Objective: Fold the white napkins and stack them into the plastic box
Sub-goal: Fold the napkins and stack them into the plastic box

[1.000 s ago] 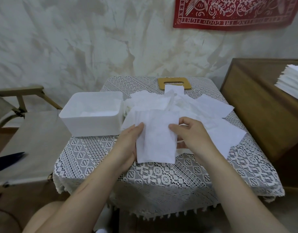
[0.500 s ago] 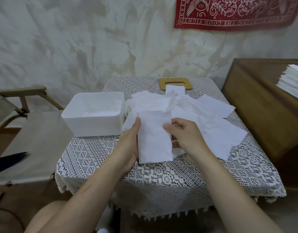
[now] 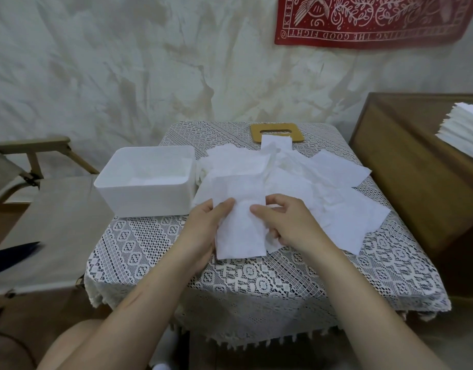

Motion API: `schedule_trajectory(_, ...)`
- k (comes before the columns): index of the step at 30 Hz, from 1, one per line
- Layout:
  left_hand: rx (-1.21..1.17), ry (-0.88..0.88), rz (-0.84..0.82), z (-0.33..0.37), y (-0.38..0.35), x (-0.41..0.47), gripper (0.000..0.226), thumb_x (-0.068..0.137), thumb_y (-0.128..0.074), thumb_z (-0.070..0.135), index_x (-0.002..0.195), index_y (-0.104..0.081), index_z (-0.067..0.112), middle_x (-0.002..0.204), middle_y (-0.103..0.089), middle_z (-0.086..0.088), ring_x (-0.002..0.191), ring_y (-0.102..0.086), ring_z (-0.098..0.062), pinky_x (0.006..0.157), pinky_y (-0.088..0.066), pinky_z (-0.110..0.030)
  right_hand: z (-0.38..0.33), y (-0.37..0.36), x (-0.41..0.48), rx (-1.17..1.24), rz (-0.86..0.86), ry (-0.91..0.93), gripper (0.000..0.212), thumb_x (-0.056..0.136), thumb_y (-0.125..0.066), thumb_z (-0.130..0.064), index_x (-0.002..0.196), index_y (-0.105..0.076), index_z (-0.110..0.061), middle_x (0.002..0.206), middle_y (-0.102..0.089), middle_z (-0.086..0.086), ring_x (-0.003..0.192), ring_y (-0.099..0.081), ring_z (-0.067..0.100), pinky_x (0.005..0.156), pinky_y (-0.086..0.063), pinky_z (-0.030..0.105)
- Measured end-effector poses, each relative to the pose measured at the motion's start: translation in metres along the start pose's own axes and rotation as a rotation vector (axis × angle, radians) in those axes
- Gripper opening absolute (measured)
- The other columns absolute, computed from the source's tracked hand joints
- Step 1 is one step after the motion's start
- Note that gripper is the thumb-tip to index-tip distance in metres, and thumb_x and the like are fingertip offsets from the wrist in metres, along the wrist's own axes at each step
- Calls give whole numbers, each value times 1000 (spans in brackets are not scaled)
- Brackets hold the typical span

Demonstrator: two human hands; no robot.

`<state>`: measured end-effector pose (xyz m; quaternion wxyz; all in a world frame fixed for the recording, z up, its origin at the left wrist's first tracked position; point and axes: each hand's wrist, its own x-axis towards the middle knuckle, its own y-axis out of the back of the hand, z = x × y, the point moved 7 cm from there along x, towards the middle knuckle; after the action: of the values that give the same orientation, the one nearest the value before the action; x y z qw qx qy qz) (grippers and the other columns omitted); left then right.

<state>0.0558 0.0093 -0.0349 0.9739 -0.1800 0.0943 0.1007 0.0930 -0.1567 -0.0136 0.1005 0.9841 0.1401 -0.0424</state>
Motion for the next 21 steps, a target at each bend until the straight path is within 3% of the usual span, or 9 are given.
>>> schedule_trajectory(4, 88, -23, 7, -1, -1, -2, 16, 98, -68, 15, 111, -72, 8, 105, -80, -9, 96, -78, -25, 75, -64, -36, 0, 3, -3, -22, 31, 43, 21, 94, -70, -17, 74, -65, -14, 51, -55, -9, 43, -45, 6, 42, -32, 15)
schedule_trajectory(8, 178, -59, 57, 0, 4, 1, 11, 96, -70, 15, 105, -74, 11, 101, -81, -4, 90, -77, -20, 70, -60, -31, -1, 17, -6, -70, 104, 75, 15, 94, -69, -22, 80, -70, -16, 63, -69, -5, 47, -48, 6, 50, -40, 22)
schedule_trajectory(11, 201, -61, 74, 0, 5, 4, 16, 98, -68, 19, 110, -74, 10, 105, -80, -4, 96, -77, -23, 80, -61, -39, 3, 41, -6, -182, 201, 88, 14, 94, -68, -31, 82, -71, -23, 74, -75, -6, 53, -51, 9, 62, -47, 35)
schedule_trajectory(14, 220, -69, 93, 2, 6, 5, 18, 100, -66, 22, 112, -74, 10, 104, -81, -3, 98, -77, -24, 86, -61, -43, 8, 66, -6, -362, 289, 75, 13, 93, -67, -35, 83, -70, -28, 76, -74, -11, 64, -61, 6, 68, -49, 31)
schedule_trajectory(17, 250, -88, 105, 4, 5, 7, 15, 100, -66, 23, 107, -75, 12, 100, -81, -1, 94, -78, -23, 83, -61, -41, 13, 72, -7, -519, 232, 62, 7, 93, -67, -32, 88, -72, -31, 87, -72, -14, 82, -65, 7, 72, -49, 27)
schedule_trajectory(21, 285, -98, 107, 5, 5, 9, 13, 100, -66, 24, 102, -76, 15, 98, -81, 0, 92, -78, -21, 79, -60, -39, 12, 61, -13, -639, 108, 122, 9, 94, -65, -29, 100, -71, -33, 90, -68, -14, 82, -59, -1, 69, -44, 19)
